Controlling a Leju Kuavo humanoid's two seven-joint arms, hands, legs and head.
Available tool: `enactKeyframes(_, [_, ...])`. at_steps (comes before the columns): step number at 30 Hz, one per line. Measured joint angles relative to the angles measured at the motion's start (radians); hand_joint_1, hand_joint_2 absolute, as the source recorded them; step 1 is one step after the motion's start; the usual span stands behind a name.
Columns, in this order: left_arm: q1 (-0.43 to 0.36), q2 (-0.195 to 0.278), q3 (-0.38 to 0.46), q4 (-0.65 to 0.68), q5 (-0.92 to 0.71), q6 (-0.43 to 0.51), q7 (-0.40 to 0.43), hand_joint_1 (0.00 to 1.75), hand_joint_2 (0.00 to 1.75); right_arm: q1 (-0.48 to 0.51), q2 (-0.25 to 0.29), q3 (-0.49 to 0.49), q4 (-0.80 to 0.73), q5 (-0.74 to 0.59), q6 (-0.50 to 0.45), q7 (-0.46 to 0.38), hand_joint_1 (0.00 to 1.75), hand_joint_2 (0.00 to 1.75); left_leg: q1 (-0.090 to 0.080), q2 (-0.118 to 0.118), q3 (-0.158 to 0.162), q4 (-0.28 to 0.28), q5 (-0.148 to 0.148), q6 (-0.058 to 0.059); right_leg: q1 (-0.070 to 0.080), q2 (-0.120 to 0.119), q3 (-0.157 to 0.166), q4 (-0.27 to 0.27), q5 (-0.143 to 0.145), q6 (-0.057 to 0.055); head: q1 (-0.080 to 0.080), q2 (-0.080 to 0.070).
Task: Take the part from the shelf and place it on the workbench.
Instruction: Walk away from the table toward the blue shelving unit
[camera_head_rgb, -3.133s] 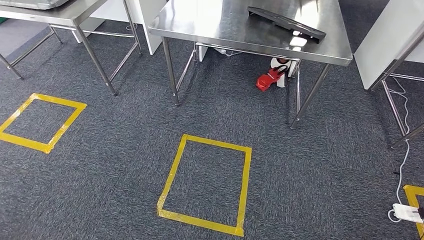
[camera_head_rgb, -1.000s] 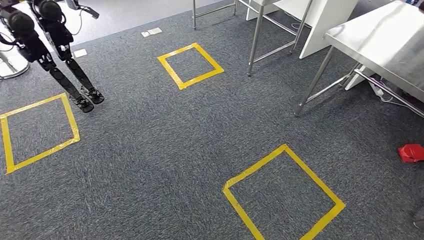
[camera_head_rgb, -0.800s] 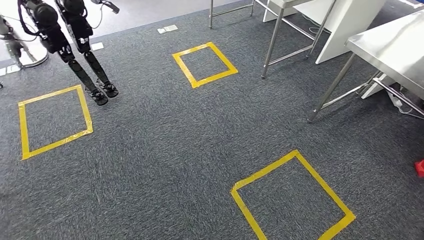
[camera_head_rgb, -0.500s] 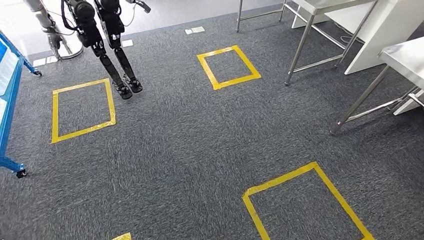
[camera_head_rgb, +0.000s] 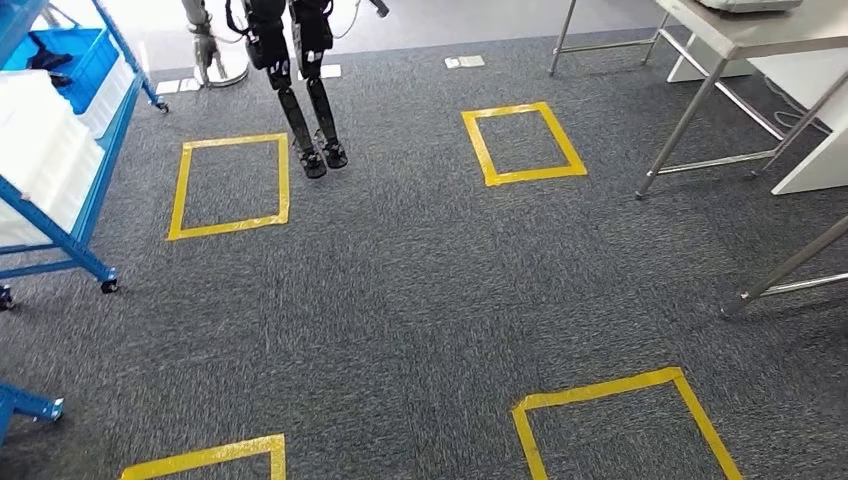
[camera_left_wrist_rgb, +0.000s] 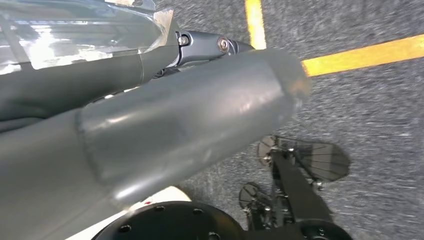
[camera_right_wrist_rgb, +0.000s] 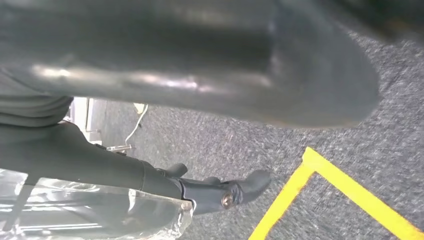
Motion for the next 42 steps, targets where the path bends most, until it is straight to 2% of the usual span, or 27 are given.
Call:
enactKeyframes(1, [-0.001, 0.0, -0.003, 0.0, -0.002, 0.0, -0.001, 0.0, 0.0, -0.002, 0.001, 0.0, 0.0, -0.002, -0.002, -0.004, 0.0, 0.0, -0.003, -0.014, -0.001, -0.003, 0.003, 0.011, 0.0, -0.009, 0.003, -0.001, -0.002, 0.006, 0.001, 0.0])
enactKeyframes(2, [0.0, 0.0, -0.005, 0.0, -0.003, 0.0, -0.001, 0.0, 0.0, -0.004, 0.002, 0.0, -0.001, -0.003, -0.004, -0.008, 0.0, 0.0, -0.005, -0.026, -0.001, -0.009, 0.008, 0.021, -0.004, -0.001, 0.005, 0.004, -0.007, 0.011, 0.001, 0.0])
enactKeyframes(3, [0.0, 0.0, -0.008, 0.0, -0.004, 0.002, -0.001, 0.0, 0.0, -0.004, 0.004, -0.001, -0.001, -0.004, -0.006, -0.013, 0.0, 0.0, -0.005, -0.039, -0.001, -0.015, 0.014, 0.031, -0.007, 0.023, -0.001, 0.023, -0.022, 0.013, 0.003, 0.0])
enactKeyframes(5, [-0.001, 0.0, -0.01, 0.0, -0.003, 0.006, -0.001, 0.0, 0.0, 0.0, 0.006, -0.001, -0.001, -0.004, -0.012, -0.023, 0.0, 0.0, -0.005, -0.066, -0.002, -0.022, 0.022, 0.043, -0.015, 0.093, -0.048, 0.125, -0.075, 0.006, 0.008, 0.0])
enactKeyframes(6, [-0.002, 0.0, -0.01, 0.0, -0.002, 0.007, -0.002, 0.0, 0.0, 0.003, 0.007, -0.001, -0.001, -0.004, -0.016, -0.028, 0.0, 0.0, -0.005, -0.082, -0.004, -0.023, 0.024, 0.046, -0.016, 0.115, -0.082, 0.195, -0.104, 0.002, 0.008, 0.0])
enactKeyframes(8, [-0.002, 0.001, -0.01, 0.0, 0.003, 0.007, -0.005, 0.0, 0.0, 0.005, 0.008, -0.001, -0.001, -0.004, -0.02, -0.034, 0.0, 0.0, -0.01, -0.117, -0.006, -0.022, 0.025, 0.047, -0.015, 0.13, -0.132, 0.286, -0.126, 0.004, 0.009, 0.0])
enactKeyframes(9, [-0.002, 0.0, -0.01, 0.0, 0.005, 0.006, -0.006, 0.0, 0.0, 0.006, 0.008, -0.001, -0.001, -0.004, -0.021, -0.037, 0.0, 0.0, -0.012, -0.134, -0.006, -0.022, 0.025, 0.048, -0.014, 0.134, -0.133, 0.278, -0.112, 0.01, 0.009, 0.0])
enactKeyframes(11, [-0.001, -0.001, -0.01, 0.0, 0.009, 0.006, -0.008, 0.0, 0.0, 0.007, 0.007, -0.001, -0.001, -0.004, -0.021, -0.041, 0.0, 0.0, -0.014, -0.167, -0.003, -0.022, 0.027, 0.046, -0.013, 0.159, -0.084, 0.157, -0.048, 0.022, 0.009, 0.0])
enactKeyframes(13, [-0.001, -0.003, -0.009, 0.0, 0.01, 0.01, -0.009, 0.0, 0.0, 0.007, 0.006, -0.001, 0.0, -0.004, -0.02, -0.043, 0.0, 0.0, -0.016, -0.192, -0.004, -0.02, 0.028, 0.04, -0.01, 0.201, -0.039, 0.037, 0.004, 0.019, 0.009, 0.0])
enactKeyframes(14, [0.0, -0.003, -0.009, 0.0, 0.01, 0.011, -0.01, 0.0, 0.0, 0.006, 0.006, -0.001, 0.0, -0.004, -0.018, -0.044, 0.0, 0.0, -0.016, -0.201, -0.007, -0.019, 0.03, 0.036, -0.007, 0.214, -0.029, 0.012, 0.014, 0.015, 0.008, 0.0])
enactKeyframes(16, [0.001, -0.004, -0.009, 0.001, 0.013, 0.013, -0.011, 0.0, 0.0, 0.004, 0.006, -0.001, 0.0, -0.003, -0.017, -0.045, 0.0, 0.0, -0.016, -0.22, -0.013, -0.021, 0.035, 0.024, -0.003, 0.2, -0.027, 0.006, 0.019, 0.002, 0.006, 0.0])
enactKeyframes(17, [0.003, -0.004, -0.008, 0.001, 0.016, 0.014, -0.012, 0.0, 0.0, 0.003, 0.006, -0.001, 0.0, -0.002, -0.016, -0.045, 0.0, 0.0, -0.015, -0.216, -0.019, -0.017, 0.034, 0.02, -0.006, 0.187, -0.024, 0.004, 0.023, -0.004, 0.005, 0.0])
enactKeyframes(19, [0.004, -0.004, -0.008, 0.001, 0.023, 0.016, -0.013, 0.0, 0.0, 0.003, 0.006, -0.001, 0.0, -0.001, -0.013, -0.046, 0.0, 0.0, -0.017, -0.167, -0.044, 0.032, -0.001, 0.013, -0.013, 0.159, -0.023, -0.004, 0.03, -0.02, 0.0, 0.0])
enactKeyframes(21, [0.003, -0.004, -0.007, 0.001, 0.029, 0.018, -0.014, 0.0, 0.0, 0.006, 0.007, -0.001, 0.0, 0.001, -0.005, -0.046, 0.0, 0.0, -0.017, -0.106, -0.098, 0.153, -0.072, 0.007, -0.011, 0.128, -0.024, -0.007, 0.031, -0.031, -0.005, 0.0])
enactKeyframes(23, [0.004, -0.004, -0.006, 0.001, 0.032, 0.018, -0.014, 0.0, 0.0, 0.007, 0.007, -0.001, 0.0, 0.01, 0.003, -0.045, 0.0, 0.0, -0.012, -0.086, -0.145, 0.257, -0.111, 0.0, -0.008, 0.095, -0.026, -0.006, 0.03, -0.034, -0.005, 0.0])
enactKeyframes(24, [0.005, -0.004, -0.005, 0.001, 0.032, 0.018, -0.015, 0.0, 0.0, 0.007, 0.007, -0.001, 0.0, 0.015, 0.004, -0.044, 0.0, 0.0, -0.008, -0.08, -0.144, 0.261, -0.104, -0.004, -0.008, 0.079, -0.027, -0.006, 0.029, -0.035, -0.006, 0.0])
enactKeyframes(25, [0.005, -0.003, -0.004, 0.001, 0.033, 0.018, -0.015, 0.0, 0.0, 0.006, 0.008, -0.001, 0.0, 0.019, 0.004, -0.043, 0.0, 0.0, -0.005, -0.071, -0.121, 0.223, -0.079, -0.007, -0.009, 0.064, -0.027, -0.006, 0.028, -0.034, -0.006, 0.0])
enactKeyframes(27, [0.005, -0.001, -0.002, 0.001, 0.033, 0.016, -0.015, 0.0, 0.0, 0.004, 0.01, 0.0, 0.0, 0.023, 0.002, -0.042, 0.0, 0.0, -0.001, -0.03, -0.04, 0.083, -0.024, -0.01, -0.007, 0.041, -0.023, -0.003, 0.022, -0.029, -0.008, 0.0])
enactKeyframes(29, [0.001, -0.001, 0.0, 0.001, 0.034, 0.013, -0.016, 0.0, 0.0, 0.003, 0.012, 0.0, 0.0, 0.024, 0.001, -0.034, 0.0, 0.0, -0.005, -0.002, 0.009, -0.003, -0.002, -0.004, -0.001, 0.022, -0.021, 0.0, 0.014, -0.018, -0.007, 0.0])
enactKeyframes(30, [0.0, -0.001, 0.0, 0.001, 0.034, 0.01, -0.014, 0.0, 0.0, 0.001, 0.012, 0.0, 0.0, 0.024, 0.002, -0.027, 0.0, 0.0, -0.009, -0.003, 0.014, -0.013, -0.003, 0.002, 0.003, 0.013, -0.018, 0.001, 0.011, -0.013, -0.007, 0.0])
enactKeyframes(32, [0.002, 0.0, 0.001, 0.001, 0.028, 0.003, -0.006, 0.0, 0.0, -0.004, 0.013, 0.0, 0.0, 0.017, 0.01, -0.013, 0.0, 0.0, -0.013, -0.029, 0.013, -0.018, 0.001, 0.018, 0.002, -0.001, -0.012, 0.003, 0.005, -0.002, -0.006, 0.0])
enactKeyframes(34, [0.002, 0.002, -0.002, 0.001, 0.009, -0.001, 0.006, 0.0, 0.0, -0.005, 0.014, -0.001, 0.0, 0.006, 0.021, -0.01, 0.0, 0.0, -0.012, -0.052, 0.014, -0.024, 0.01, 0.035, -0.003, 0.046, -0.025, 0.044, -0.022, 0.003, -0.004, 0.0])
enactKeyframes(36, [0.001, 0.004, -0.009, 0.001, -0.008, 0.002, 0.011, 0.0, 0.0, -0.003, 0.015, -0.003, -0.001, -0.006, 0.027, -0.014, 0.0, 0.0, -0.011, -0.077, 0.01, -0.026, 0.016, 0.044, -0.009, 0.112, -0.08, 0.166, -0.081, -0.001, -0.002, 0.0])
enactKeyframes(38, [0.0, 0.006, -0.016, 0.001, -0.017, 0.004, 0.011, 0.0, 0.0, -0.001, 0.016, -0.008, -0.001, -0.012, 0.025, -0.02, 0.0, 0.0, -0.013, -0.108, 0.006, -0.025, 0.018, 0.046, -0.011, 0.13, -0.135, 0.284, -0.122, 0.0, -0.002, 0.0])
enactKeyframes(39, [0.0, 0.006, -0.019, 0.001, -0.019, 0.004, 0.01, 0.0, 0.0, -0.002, 0.016, -0.01, -0.001, -0.013, 0.024, -0.022, 0.0, 0.0, -0.013, -0.124, 0.006, -0.024, 0.018, 0.046, -0.011, 0.132, -0.14, 0.293, -0.118, 0.006, -0.002, 0.0])
enactKeyframes(40, [0.0, 0.006, -0.021, 0.001, -0.02, 0.003, 0.01, 0.0, 0.0, -0.002, 0.016, -0.011, -0.001, -0.013, 0.023, -0.022, 0.0, 0.0, -0.013, -0.14, 0.008, -0.024, 0.019, 0.046, -0.012, 0.135, -0.125, 0.264, -0.097, 0.013, -0.002, 0.0])
enactKeyframes(42, [0.001, 0.006, -0.023, 0.001, -0.02, 0.003, 0.008, 0.0, 0.0, 0.0, 0.014, -0.012, 0.0, -0.013, 0.021, -0.022, 0.0, 0.0, -0.012, -0.171, 0.01, -0.022, 0.019, 0.043, -0.017, 0.167, -0.063, 0.126, -0.036, 0.028, -0.002, 0.0])
